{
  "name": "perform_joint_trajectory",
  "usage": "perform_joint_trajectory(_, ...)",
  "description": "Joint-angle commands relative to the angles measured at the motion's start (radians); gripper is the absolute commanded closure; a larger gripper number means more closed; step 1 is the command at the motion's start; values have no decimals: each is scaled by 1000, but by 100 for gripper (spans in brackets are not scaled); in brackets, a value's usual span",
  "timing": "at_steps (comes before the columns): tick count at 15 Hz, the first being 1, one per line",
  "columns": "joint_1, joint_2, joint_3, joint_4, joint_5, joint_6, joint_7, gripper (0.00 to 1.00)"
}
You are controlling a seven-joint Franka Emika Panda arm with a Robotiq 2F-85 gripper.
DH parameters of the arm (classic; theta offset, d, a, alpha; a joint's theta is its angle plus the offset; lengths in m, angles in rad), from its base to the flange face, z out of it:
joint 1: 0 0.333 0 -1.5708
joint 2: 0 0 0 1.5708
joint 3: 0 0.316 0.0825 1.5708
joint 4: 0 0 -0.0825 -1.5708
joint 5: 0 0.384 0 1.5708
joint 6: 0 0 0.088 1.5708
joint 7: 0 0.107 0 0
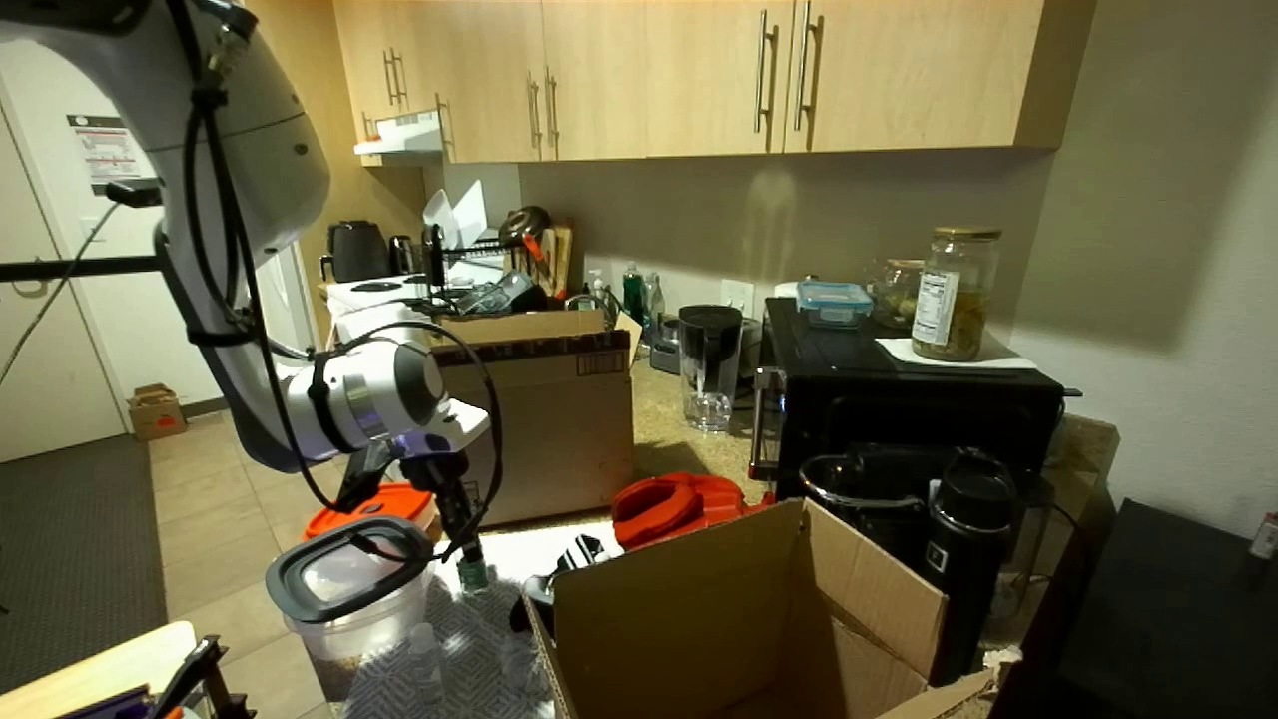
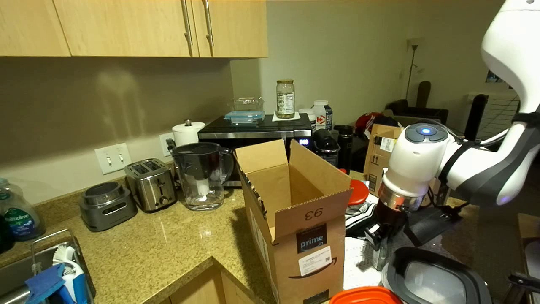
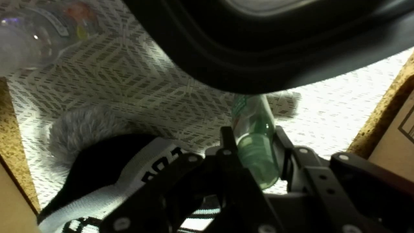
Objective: Put the bottle inside the box to the right
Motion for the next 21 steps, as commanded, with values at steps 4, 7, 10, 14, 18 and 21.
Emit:
perform_joint_trajectory(4,-59,-62,78,-24,163,-14,-144,92)
perform_joint_trajectory(7,-55,-107,108,-16,405,-47,-351,92)
perform_joint_trajectory(10,-40,-168,116,22,609,-141,-546,92)
perform_joint_trajectory(14,-36,-260,90,95,679,-342,-691,92)
perform_joint_trajectory(18,-49,-317,81,180,667,-498,-769,92)
perform_joint_trajectory(21,-55,-333,78,243,668,-566,-802,92)
